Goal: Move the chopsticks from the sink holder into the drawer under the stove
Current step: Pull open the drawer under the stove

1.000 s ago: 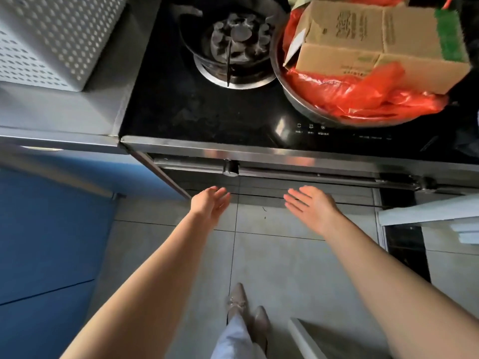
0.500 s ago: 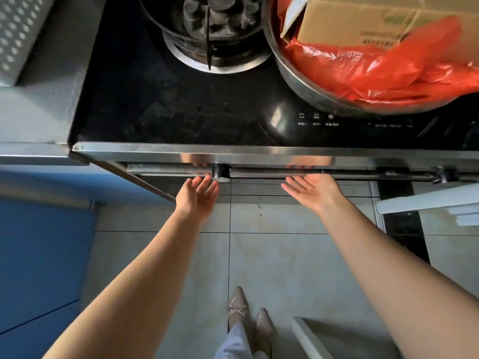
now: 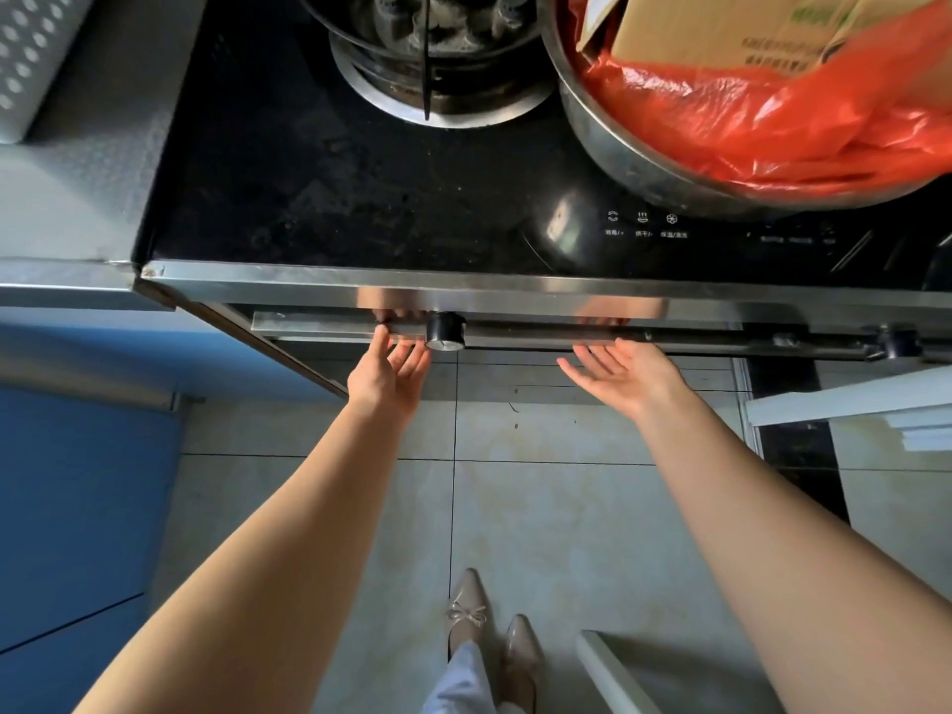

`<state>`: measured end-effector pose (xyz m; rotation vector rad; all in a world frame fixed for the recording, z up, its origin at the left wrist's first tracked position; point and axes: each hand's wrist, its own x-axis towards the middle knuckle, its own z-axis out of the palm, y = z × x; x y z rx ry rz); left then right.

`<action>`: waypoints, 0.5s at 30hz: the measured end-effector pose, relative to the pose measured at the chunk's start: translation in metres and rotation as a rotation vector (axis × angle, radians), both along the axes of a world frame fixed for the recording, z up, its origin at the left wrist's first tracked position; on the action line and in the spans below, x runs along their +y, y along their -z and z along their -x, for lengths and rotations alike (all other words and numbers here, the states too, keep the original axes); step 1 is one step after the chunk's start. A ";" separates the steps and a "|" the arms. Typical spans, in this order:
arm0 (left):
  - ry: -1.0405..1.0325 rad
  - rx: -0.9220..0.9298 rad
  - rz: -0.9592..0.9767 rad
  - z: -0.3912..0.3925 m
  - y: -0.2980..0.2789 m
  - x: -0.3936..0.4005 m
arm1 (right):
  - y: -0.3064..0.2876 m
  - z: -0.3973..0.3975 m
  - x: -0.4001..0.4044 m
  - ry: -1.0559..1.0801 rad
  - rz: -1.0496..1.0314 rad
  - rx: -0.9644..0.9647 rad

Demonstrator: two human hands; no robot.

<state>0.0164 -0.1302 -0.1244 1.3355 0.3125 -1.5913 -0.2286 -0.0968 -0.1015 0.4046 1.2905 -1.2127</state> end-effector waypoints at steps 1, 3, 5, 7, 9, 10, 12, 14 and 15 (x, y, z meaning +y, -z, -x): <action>0.004 -0.023 -0.002 0.001 0.000 0.001 | 0.002 0.000 0.000 -0.001 -0.007 0.009; 0.020 -0.054 -0.003 0.002 0.000 0.004 | 0.006 0.000 0.001 -0.001 -0.027 0.037; 0.027 -0.064 -0.012 0.002 0.001 0.008 | 0.008 -0.001 0.004 -0.007 -0.033 0.065; 0.034 -0.083 -0.027 0.001 0.001 0.015 | 0.008 -0.004 0.011 -0.017 -0.021 0.074; 0.044 -0.102 -0.036 0.000 -0.001 0.022 | 0.007 -0.006 0.018 -0.005 -0.015 0.062; 0.049 -0.109 -0.038 0.000 -0.001 0.025 | 0.007 -0.007 0.021 0.005 -0.021 0.056; 0.052 -0.125 -0.044 -0.001 -0.002 0.033 | 0.006 -0.010 0.027 0.012 -0.046 0.066; 0.041 -0.131 -0.048 -0.001 -0.002 0.041 | 0.006 -0.013 0.032 0.016 -0.070 0.081; 0.035 -0.133 -0.053 -0.001 -0.002 0.046 | 0.006 -0.015 0.036 0.021 -0.082 0.079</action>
